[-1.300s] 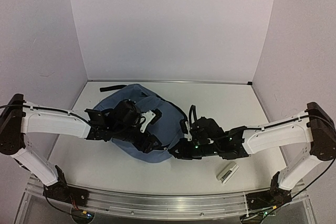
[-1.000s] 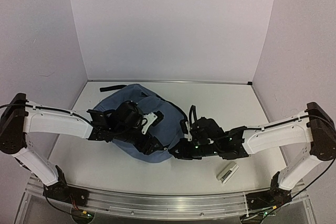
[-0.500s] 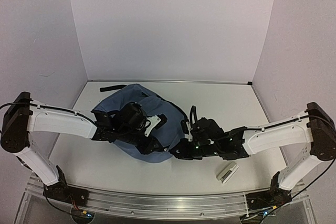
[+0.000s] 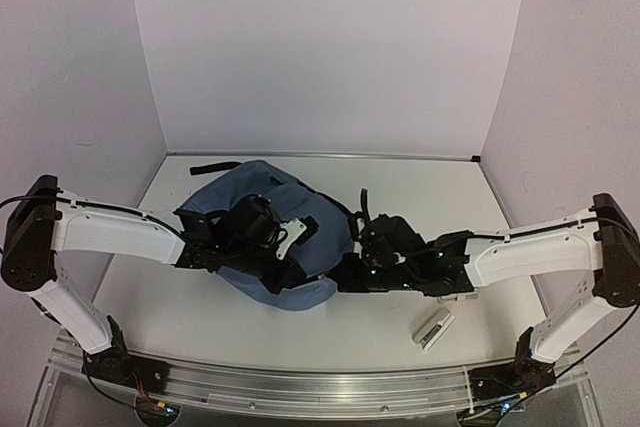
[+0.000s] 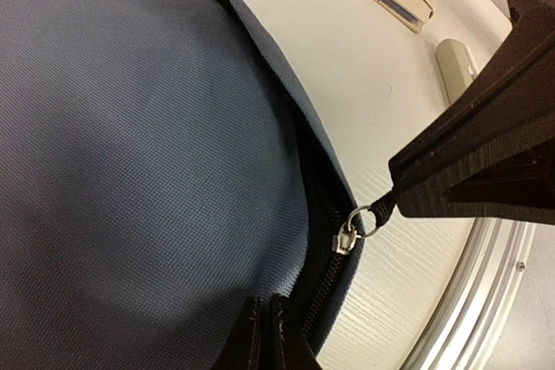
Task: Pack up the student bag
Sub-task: Zip the student bag at the center of the board.
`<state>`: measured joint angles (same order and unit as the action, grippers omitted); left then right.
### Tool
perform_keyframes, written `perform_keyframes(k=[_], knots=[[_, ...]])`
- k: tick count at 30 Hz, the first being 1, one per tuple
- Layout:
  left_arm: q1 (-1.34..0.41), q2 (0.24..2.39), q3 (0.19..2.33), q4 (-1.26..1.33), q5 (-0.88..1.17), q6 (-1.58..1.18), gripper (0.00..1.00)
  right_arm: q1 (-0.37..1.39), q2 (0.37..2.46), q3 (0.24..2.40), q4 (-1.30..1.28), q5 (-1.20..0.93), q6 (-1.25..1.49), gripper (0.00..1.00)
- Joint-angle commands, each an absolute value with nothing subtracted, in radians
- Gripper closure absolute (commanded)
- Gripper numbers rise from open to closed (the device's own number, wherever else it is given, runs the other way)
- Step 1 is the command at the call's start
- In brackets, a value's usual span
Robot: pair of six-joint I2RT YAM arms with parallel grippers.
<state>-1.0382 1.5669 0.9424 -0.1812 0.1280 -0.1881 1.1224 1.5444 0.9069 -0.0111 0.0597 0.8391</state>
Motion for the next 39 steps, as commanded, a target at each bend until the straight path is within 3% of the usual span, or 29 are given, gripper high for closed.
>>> perform_keyframes(k=[1,6,14,29,31,36,39], knots=[[-1.049,1.537,0.912,-0.197,0.135,-0.235,0.96,1.120,1.514,0.990,-0.192,0.267,0.782,1.00],[-1.049,1.510,0.854,-0.168,0.122,-0.277,0.96,1.120,1.529,1.027,-0.329,0.409,0.772,1.00],[-1.051,1.464,0.777,-0.144,0.106,-0.335,0.96,1.065,1.541,1.013,-0.331,0.445,0.763,1.00],[-1.055,1.444,0.766,-0.112,0.088,-0.370,0.93,0.887,1.564,1.024,-0.110,0.277,0.598,1.00],[-1.056,1.446,0.808,-0.124,0.084,-0.361,0.89,0.883,1.560,1.028,-0.094,0.242,0.581,1.00],[-1.061,1.460,0.927,-0.105,0.076,-0.327,0.56,0.884,1.537,1.004,-0.046,0.151,0.589,1.00],[-1.061,1.483,0.970,-0.033,0.071,-0.294,0.44,0.884,1.526,0.969,-0.020,0.126,0.611,1.00]])
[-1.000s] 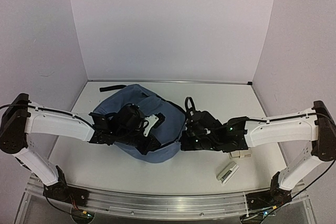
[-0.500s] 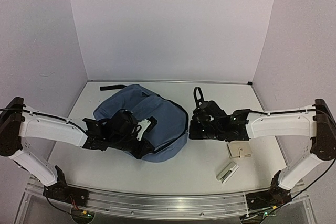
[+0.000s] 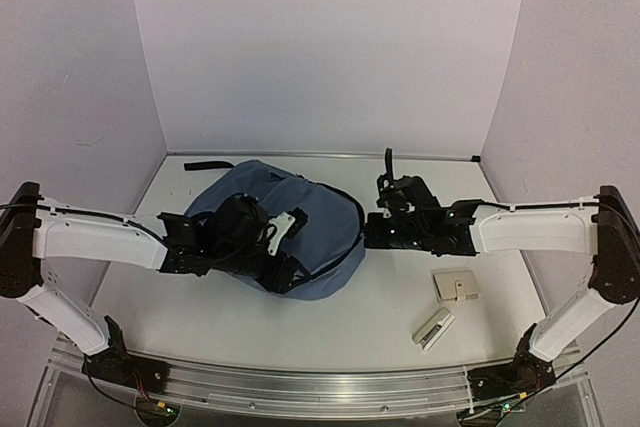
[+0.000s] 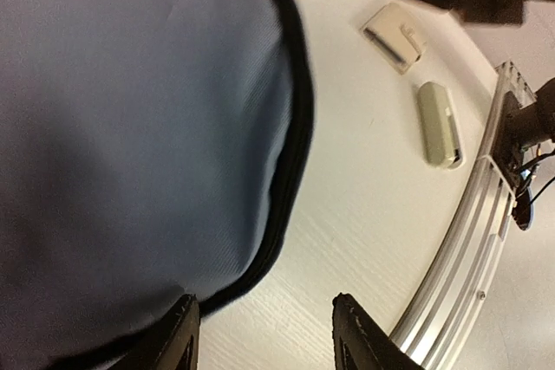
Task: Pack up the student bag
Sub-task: Zip the student bag at the center of the board.
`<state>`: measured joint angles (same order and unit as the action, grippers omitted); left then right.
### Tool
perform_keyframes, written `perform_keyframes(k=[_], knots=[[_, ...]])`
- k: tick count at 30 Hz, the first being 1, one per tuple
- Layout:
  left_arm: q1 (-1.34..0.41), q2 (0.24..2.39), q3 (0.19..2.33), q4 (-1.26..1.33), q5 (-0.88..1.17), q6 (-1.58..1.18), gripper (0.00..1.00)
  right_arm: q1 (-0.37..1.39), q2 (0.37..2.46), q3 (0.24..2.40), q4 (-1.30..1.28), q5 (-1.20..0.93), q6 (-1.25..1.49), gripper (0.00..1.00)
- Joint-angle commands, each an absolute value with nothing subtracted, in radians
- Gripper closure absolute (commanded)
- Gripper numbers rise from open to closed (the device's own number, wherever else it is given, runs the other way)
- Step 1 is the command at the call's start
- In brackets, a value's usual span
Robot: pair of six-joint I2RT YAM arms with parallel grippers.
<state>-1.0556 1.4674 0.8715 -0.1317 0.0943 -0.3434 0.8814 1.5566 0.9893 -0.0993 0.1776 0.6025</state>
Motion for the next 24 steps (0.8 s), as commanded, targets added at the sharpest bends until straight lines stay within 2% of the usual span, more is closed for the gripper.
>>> perform_keyframes(k=[1,7,19,21,24], knots=[[-1.062,1.499,0.981,-0.006,0.068,-0.283,0.41,0.883,1.525,0.959,-0.012,0.116,0.619,1.00],[-1.062,1.676,1.101,0.051,0.072,-0.241,0.30,0.884,1.505,0.913,0.035,0.125,0.665,1.00],[-1.062,1.877,1.242,0.137,0.013,-0.153,0.28,0.883,1.497,0.896,0.036,0.144,0.676,1.00],[-1.062,1.899,1.260,0.125,0.010,-0.140,0.31,0.884,1.496,0.892,0.036,0.146,0.677,1.00],[-1.061,1.918,1.264,0.117,-0.026,-0.138,0.48,0.883,1.492,0.886,0.037,0.153,0.680,1.00]])
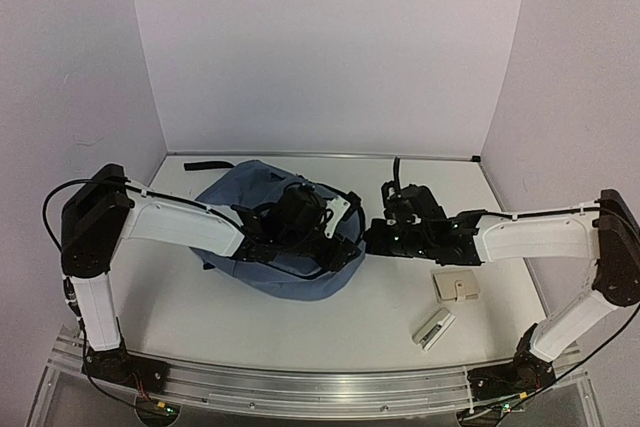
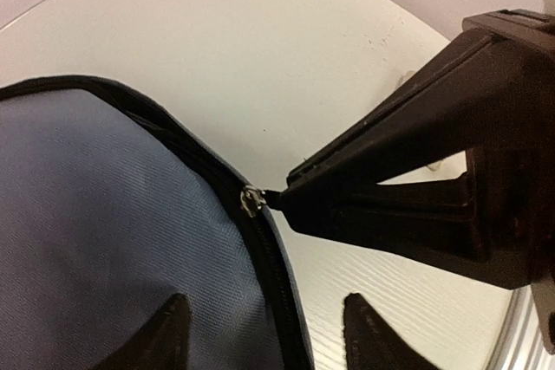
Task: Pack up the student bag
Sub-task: Zip the student bag at the center of the board.
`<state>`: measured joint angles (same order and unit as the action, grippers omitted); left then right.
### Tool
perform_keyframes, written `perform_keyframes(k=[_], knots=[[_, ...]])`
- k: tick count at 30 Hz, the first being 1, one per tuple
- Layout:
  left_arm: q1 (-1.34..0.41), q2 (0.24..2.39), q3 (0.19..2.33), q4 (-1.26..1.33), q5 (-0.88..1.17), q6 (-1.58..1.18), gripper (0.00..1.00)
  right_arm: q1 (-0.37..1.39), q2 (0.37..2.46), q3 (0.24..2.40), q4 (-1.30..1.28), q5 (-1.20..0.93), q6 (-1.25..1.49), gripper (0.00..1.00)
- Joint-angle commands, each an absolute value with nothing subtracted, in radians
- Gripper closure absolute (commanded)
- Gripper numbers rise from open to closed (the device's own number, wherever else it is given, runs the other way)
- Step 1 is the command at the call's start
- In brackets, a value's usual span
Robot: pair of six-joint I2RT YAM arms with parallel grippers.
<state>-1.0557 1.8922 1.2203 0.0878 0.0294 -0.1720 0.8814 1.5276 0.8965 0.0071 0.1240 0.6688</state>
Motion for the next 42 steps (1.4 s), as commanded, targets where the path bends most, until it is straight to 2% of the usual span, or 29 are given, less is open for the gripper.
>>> perform_keyframes(k=[1,10,13,42], knots=[[-1.062,1.920,1.263,0.118,-0.028,-0.139,0.53,0.883,1.489,0.884,0.037,0.157,0.682,1.00],[-1.063,1.931,1.254,0.114,-0.019,-0.155,0.86,0.884,1.487,0.885,0.036,0.207,0.685,1.00],[-1.065,1.928,1.244,0.112,-0.003,-0.160,0.99,0.882,1.482,0.886,0.035,0.231,0.687,1.00],[-1.142,1.680,0.979,-0.171,0.212,-0.286,1.00,0.845,1.586,0.972,0.074,0.329,0.629,1.00]])
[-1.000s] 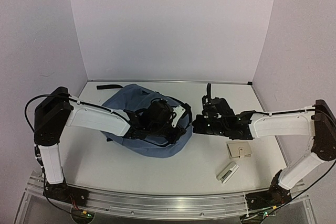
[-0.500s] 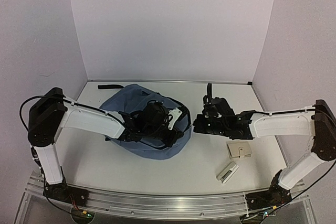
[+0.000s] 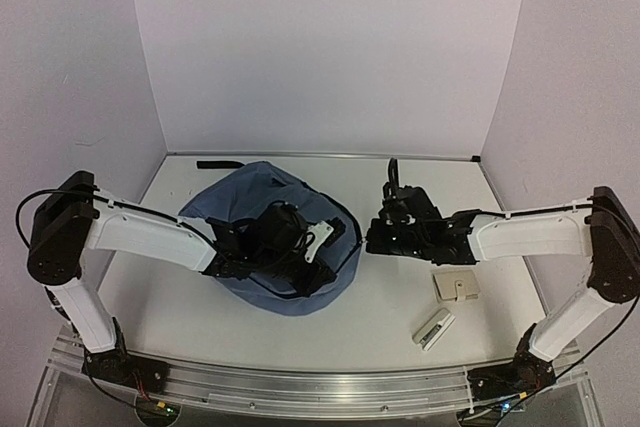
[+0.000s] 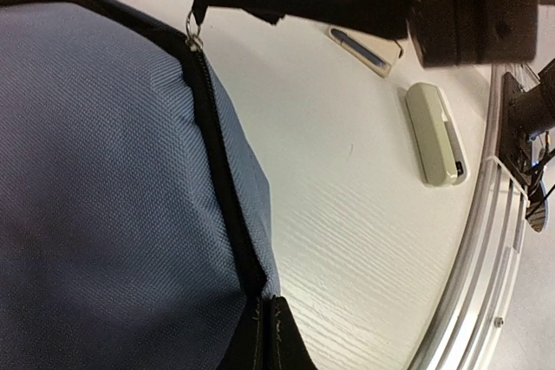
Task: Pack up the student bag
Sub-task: Zip the student bag at the center of the board.
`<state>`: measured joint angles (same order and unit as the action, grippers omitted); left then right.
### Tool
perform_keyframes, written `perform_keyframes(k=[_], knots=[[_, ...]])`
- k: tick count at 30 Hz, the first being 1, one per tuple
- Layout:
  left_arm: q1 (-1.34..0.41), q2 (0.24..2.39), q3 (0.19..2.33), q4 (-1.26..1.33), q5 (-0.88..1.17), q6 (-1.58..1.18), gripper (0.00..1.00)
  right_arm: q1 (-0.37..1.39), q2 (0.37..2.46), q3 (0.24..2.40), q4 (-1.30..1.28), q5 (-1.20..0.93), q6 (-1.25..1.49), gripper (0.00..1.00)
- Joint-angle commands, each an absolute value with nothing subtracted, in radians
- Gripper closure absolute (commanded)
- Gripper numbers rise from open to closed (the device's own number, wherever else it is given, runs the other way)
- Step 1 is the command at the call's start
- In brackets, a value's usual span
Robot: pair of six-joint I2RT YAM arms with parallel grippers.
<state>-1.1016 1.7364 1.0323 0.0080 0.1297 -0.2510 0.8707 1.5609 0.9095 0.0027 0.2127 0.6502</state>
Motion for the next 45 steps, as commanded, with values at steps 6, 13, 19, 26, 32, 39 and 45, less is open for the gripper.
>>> perform_keyframes(k=[6,13,19,26,32,39,45], knots=[[-1.146,1.607,0.916,-0.238,0.241,-0.321,1.00,0.845,1.643,1.009,0.107,0.315,0.621,1.00],[-1.151,1.510,0.843,-0.304,0.265,-0.376,1.00,0.842,1.736,1.082,0.140,0.283,0.599,1.00],[-1.154,1.421,0.788,-0.355,0.282,-0.430,1.00,0.839,1.810,1.154,0.168,0.222,0.571,1.00],[-1.156,1.341,0.774,-0.351,0.238,-0.468,0.94,0.838,1.829,1.171,0.196,0.116,0.552,1.00],[-1.154,1.371,0.891,-0.292,0.113,-0.465,0.55,0.841,1.796,1.132,0.202,0.045,0.534,1.00],[-1.156,1.485,1.024,-0.189,-0.021,-0.374,0.27,0.841,1.772,1.105,0.203,0.047,0.542,1.00],[-1.156,1.600,1.086,-0.115,-0.064,-0.314,0.21,0.840,1.771,1.104,0.204,0.063,0.558,1.00]])
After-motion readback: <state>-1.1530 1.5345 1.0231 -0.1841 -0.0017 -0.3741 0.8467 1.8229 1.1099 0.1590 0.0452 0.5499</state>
